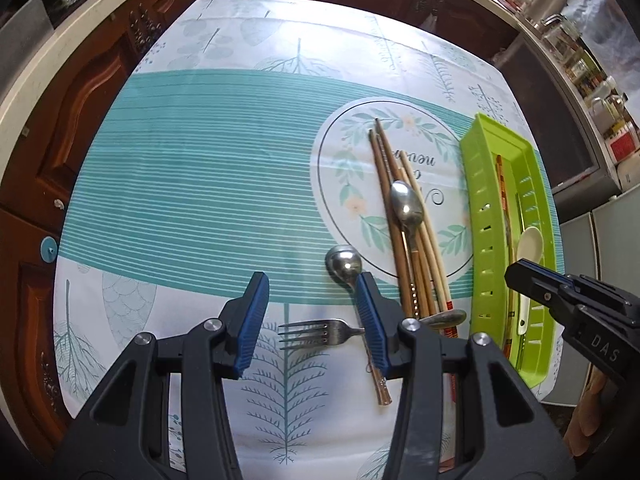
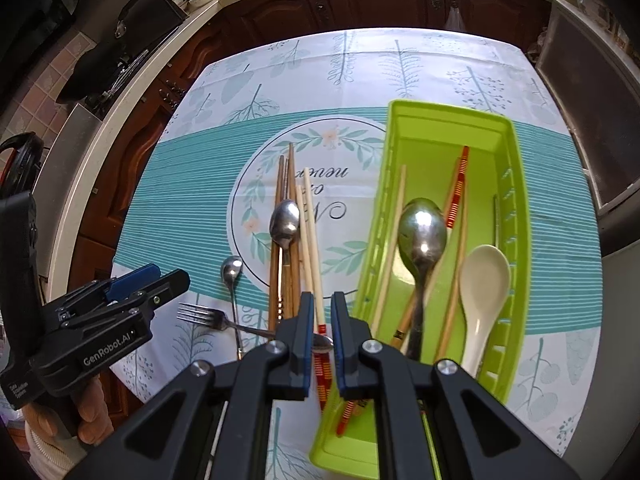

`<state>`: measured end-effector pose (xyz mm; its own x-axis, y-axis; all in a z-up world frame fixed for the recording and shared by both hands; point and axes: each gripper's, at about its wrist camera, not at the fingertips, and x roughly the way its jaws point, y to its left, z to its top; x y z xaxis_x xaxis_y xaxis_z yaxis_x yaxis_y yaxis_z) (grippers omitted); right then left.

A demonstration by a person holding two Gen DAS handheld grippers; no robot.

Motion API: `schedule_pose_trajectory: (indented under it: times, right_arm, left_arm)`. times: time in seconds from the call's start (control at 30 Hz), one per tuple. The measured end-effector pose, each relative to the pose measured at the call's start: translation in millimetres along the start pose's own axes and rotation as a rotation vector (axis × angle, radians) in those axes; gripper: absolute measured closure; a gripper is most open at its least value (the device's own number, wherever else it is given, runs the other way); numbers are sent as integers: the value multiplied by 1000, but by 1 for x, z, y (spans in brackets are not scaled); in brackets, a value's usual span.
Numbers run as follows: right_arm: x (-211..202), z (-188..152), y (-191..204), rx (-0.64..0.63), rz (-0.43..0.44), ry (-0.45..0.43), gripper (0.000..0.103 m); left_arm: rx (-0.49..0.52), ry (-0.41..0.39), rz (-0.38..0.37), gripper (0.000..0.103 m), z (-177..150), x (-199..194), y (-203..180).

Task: Organize utensils
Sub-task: 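Move both open grippers back over the fork and small teaspoon, then close the right gripper on the steel fork handle and lift it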

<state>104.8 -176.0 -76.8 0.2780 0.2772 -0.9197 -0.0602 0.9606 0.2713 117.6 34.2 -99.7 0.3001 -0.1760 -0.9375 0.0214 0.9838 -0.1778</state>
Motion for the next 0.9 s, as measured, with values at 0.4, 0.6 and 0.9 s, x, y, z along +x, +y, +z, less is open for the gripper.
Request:
schedule_pose_trajectory:
  times: [0.4, 0.6, 0.9]
  right_arm:
    - [40, 8, 29, -57, 66, 109, 95]
    - [53, 1, 39, -99, 86, 160, 95]
    - [73, -2, 51, -204, 126, 221, 95]
  left_arm:
    - [-18, 102, -97, 61, -15, 8, 11]
    - [-22, 193, -158, 61, -43, 16, 10]
    - [-95, 206, -171, 63, -42, 38, 23]
